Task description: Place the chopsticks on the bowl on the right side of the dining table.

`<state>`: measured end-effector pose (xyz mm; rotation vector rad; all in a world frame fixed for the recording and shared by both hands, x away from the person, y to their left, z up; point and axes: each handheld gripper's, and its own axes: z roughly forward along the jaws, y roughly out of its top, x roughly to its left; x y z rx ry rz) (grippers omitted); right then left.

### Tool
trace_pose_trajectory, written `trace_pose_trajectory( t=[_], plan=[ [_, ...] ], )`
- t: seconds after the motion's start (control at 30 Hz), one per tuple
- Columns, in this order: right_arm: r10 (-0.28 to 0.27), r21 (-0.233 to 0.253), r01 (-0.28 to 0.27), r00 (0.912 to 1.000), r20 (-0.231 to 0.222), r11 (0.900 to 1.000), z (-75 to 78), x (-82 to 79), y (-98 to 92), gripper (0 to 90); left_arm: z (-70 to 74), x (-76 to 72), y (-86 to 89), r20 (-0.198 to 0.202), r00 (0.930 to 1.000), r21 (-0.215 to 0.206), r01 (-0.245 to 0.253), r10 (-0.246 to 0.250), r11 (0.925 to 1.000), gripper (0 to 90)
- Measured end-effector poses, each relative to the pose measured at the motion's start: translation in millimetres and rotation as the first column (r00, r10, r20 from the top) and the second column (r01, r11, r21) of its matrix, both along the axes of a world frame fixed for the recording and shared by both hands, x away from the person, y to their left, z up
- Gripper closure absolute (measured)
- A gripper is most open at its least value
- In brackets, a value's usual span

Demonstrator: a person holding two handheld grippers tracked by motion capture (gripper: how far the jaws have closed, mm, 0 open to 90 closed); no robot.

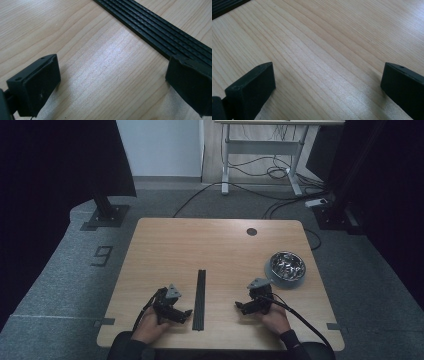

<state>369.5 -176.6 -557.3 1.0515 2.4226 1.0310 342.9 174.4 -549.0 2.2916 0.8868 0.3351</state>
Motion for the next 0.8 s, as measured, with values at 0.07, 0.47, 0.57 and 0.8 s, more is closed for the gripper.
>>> trace_pose_trajectory(
  t=[0.07,0.47,0.57,0.8],
  plan=[
    [0.000,0.000,0.000,1.0000,0.000,1.000,0.0,0.0,0.0,0.0,0.0,-0.1,-0.1,0.000,1.0000,0.000,-0.001,0.001,1.0000,0.0],
    [-0.001,0.000,0.001,1.0000,-0.001,1.000,0.0,-0.1,0.0,0.0,0.0,-0.1,-0.2,0.000,1.0000,0.000,-0.002,0.002,1.0000,0.0],
    [-0.001,0.000,0.001,1.0000,-0.001,1.000,0.0,-0.1,-0.1,0.0,0.0,-0.1,-0.2,0.000,1.0000,0.000,-0.002,0.002,1.0000,0.0],
    [0.011,-0.001,-0.011,0.9999,0.001,1.000,0.1,1.0,-0.3,0.0,0.1,-0.1,-0.2,0.000,1.0000,0.000,-0.001,0.001,1.0000,0.0]
  ],
)
